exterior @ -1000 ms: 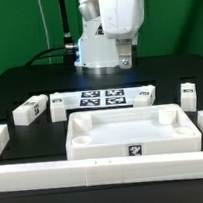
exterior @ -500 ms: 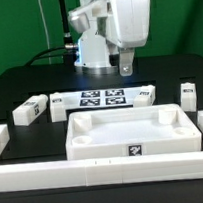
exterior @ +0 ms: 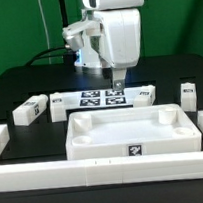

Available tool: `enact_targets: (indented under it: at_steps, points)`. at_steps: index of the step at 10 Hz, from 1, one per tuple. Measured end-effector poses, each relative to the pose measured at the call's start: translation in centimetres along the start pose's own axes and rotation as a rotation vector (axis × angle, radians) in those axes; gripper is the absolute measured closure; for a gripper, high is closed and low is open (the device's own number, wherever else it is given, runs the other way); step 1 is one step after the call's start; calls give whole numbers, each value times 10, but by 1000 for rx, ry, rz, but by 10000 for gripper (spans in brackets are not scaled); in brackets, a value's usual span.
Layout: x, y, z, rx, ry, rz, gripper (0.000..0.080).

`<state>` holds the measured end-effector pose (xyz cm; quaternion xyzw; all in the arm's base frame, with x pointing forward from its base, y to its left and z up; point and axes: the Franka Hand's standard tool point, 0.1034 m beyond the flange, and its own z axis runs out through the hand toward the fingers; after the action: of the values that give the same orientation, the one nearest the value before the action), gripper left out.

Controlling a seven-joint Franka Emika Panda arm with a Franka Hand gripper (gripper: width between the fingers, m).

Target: Assemble desk

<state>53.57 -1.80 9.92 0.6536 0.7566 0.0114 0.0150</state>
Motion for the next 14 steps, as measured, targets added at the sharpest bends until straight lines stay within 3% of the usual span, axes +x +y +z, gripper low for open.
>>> enact_targets:
  at_steps: [2, 4, 11, 14]
  points:
    - [-8, -3, 1, 5, -1, 14, 150]
    - [-4, -24, 21, 21, 8, 17, 150]
    - [-11, -53, 82, 84, 39, 55, 150]
    - [-8, -58, 90, 99, 42, 89, 164]
